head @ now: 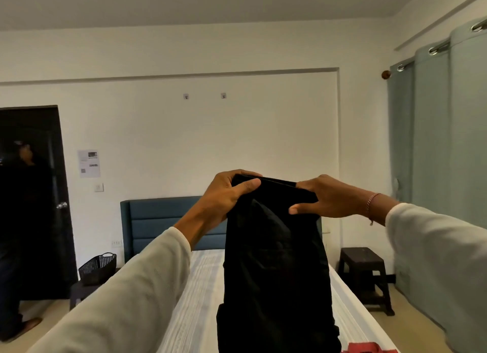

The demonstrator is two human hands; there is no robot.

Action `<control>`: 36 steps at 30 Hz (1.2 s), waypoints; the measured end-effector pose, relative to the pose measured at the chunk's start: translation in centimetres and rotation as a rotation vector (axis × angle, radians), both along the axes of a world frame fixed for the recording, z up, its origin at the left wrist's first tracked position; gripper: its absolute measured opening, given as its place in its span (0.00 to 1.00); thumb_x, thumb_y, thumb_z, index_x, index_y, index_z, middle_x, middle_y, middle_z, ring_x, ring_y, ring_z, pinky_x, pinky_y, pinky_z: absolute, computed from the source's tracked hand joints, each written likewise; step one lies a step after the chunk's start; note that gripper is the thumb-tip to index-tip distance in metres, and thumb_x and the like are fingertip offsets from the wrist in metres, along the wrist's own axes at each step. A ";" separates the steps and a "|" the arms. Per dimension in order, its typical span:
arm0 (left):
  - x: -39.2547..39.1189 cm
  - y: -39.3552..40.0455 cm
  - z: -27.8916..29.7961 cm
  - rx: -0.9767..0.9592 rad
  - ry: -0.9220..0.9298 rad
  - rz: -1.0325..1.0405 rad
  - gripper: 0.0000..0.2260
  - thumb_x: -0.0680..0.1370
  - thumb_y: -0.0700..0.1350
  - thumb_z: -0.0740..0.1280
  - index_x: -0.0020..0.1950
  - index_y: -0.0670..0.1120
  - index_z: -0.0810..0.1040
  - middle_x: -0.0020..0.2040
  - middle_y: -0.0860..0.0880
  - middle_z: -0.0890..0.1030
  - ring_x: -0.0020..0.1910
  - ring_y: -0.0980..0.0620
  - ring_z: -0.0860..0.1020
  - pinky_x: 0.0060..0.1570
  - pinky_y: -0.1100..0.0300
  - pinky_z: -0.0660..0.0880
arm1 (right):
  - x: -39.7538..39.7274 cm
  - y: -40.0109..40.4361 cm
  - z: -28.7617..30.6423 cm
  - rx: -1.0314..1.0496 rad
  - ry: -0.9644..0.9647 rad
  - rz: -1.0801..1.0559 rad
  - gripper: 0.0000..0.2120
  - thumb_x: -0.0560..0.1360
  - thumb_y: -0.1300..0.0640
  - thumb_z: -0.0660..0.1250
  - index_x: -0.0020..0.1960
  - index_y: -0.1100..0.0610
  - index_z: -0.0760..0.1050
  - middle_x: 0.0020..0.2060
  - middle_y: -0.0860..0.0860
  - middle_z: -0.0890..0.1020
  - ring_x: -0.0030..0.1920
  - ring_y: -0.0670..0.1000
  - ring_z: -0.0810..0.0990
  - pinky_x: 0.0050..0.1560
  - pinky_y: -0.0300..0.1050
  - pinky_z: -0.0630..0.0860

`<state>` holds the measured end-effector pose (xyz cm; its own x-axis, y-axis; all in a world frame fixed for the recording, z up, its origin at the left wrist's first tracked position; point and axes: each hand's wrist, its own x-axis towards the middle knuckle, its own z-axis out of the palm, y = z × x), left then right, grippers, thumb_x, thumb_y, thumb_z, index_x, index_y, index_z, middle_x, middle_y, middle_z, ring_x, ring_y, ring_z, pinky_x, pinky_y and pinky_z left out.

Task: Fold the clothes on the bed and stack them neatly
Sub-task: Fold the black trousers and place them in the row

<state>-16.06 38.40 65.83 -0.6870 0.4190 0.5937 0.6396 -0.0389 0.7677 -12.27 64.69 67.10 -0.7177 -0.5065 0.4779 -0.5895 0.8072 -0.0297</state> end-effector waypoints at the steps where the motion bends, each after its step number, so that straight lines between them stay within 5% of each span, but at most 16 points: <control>1: 0.0 -0.3 0.1 -0.025 0.015 -0.010 0.10 0.80 0.43 0.69 0.60 0.42 0.83 0.54 0.45 0.85 0.56 0.46 0.83 0.55 0.56 0.81 | 0.1 0.7 0.0 -0.020 -0.001 0.020 0.16 0.73 0.36 0.68 0.41 0.49 0.73 0.30 0.45 0.76 0.30 0.44 0.75 0.32 0.36 0.69; 5: 0.1 -1.3 1.0 -0.112 0.120 0.021 0.11 0.81 0.45 0.68 0.61 0.43 0.82 0.53 0.47 0.85 0.54 0.50 0.83 0.51 0.60 0.80 | 0.0 1.7 1.6 -0.069 0.154 0.053 0.18 0.73 0.42 0.74 0.39 0.56 0.75 0.28 0.45 0.74 0.28 0.46 0.72 0.31 0.33 0.66; 9: 0.2 -2.4 3.0 -0.223 0.257 0.087 0.10 0.81 0.48 0.68 0.59 0.44 0.82 0.49 0.50 0.85 0.49 0.54 0.83 0.46 0.63 0.77 | -0.1 1.9 3.2 -0.034 0.464 -0.070 0.25 0.66 0.30 0.70 0.38 0.53 0.77 0.43 0.48 0.75 0.47 0.49 0.69 0.44 0.37 0.67; 14: 0.1 -3.6 4.1 -0.151 0.248 0.041 0.12 0.83 0.47 0.65 0.61 0.41 0.79 0.50 0.44 0.83 0.49 0.50 0.82 0.46 0.61 0.78 | 0.9 0.1 3.7 -0.492 0.130 -0.058 0.24 0.67 0.41 0.78 0.49 0.55 0.71 0.40 0.49 0.77 0.37 0.49 0.76 0.31 0.33 0.71; 17: -0.1 -4.2 3.9 -0.146 0.170 0.001 0.12 0.82 0.47 0.65 0.60 0.40 0.79 0.48 0.45 0.82 0.48 0.50 0.82 0.43 0.62 0.78 | 0.7 -0.7 3.5 -0.703 0.173 -0.094 0.39 0.59 0.44 0.85 0.56 0.54 0.64 0.43 0.48 0.74 0.35 0.46 0.72 0.29 0.31 0.69; 21: -0.2 -5.1 4.4 -0.159 0.104 -0.014 0.13 0.80 0.48 0.68 0.60 0.42 0.80 0.51 0.43 0.83 0.51 0.47 0.82 0.48 0.58 0.79 | 1.0 -2.3 3.5 -0.726 0.311 -0.112 0.40 0.54 0.43 0.86 0.55 0.53 0.67 0.43 0.44 0.73 0.39 0.45 0.71 0.36 0.33 0.66; 24: 0.2 -5.2 5.5 -0.303 0.180 0.187 0.13 0.79 0.47 0.71 0.62 0.48 0.79 0.54 0.46 0.84 0.54 0.46 0.83 0.55 0.54 0.81 | 1.4 -3.3 3.7 -0.692 0.353 -0.108 0.39 0.55 0.43 0.86 0.55 0.53 0.69 0.43 0.44 0.74 0.39 0.43 0.72 0.37 0.31 0.67; 26: 1.0 -4.4 6.4 -0.457 0.402 0.408 0.22 0.77 0.52 0.71 0.69 0.50 0.72 0.56 0.49 0.82 0.55 0.47 0.82 0.57 0.51 0.80 | 1.3 -3.8 3.7 -0.660 0.361 -0.101 0.38 0.55 0.42 0.85 0.55 0.52 0.69 0.45 0.44 0.74 0.41 0.42 0.72 0.37 0.27 0.67; 30: 3.0 0.0 7.1 -0.774 0.744 0.700 0.27 0.82 0.62 0.52 0.77 0.50 0.62 0.66 0.46 0.77 0.65 0.44 0.75 0.62 0.44 0.72 | 1.3 -5.7 3.7 -0.672 0.339 -0.071 0.36 0.57 0.44 0.85 0.56 0.52 0.69 0.46 0.45 0.76 0.44 0.42 0.74 0.42 0.33 0.70; 32: 3.2 1.7 6.9 -0.840 0.753 0.705 0.29 0.83 0.66 0.46 0.69 0.48 0.71 0.60 0.45 0.80 0.57 0.45 0.77 0.58 0.44 0.74 | 1.4 -6.4 3.7 -0.684 0.336 -0.029 0.34 0.60 0.49 0.85 0.56 0.53 0.68 0.41 0.46 0.77 0.41 0.44 0.76 0.41 0.37 0.71; 36: 1.3 1.8 6.3 -0.619 0.693 0.446 0.27 0.81 0.67 0.50 0.41 0.48 0.76 0.35 0.51 0.79 0.35 0.51 0.78 0.44 0.50 0.79 | 1.9 -6.3 3.3 -0.665 0.344 -0.017 0.41 0.56 0.45 0.86 0.59 0.54 0.67 0.40 0.45 0.78 0.40 0.43 0.77 0.39 0.27 0.71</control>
<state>-14.80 40.18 72.16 -0.4441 0.5769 0.6856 0.8086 0.5877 0.0292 -10.34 58.42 70.41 -0.4774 -0.0226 0.8784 -0.6416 0.6920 -0.3309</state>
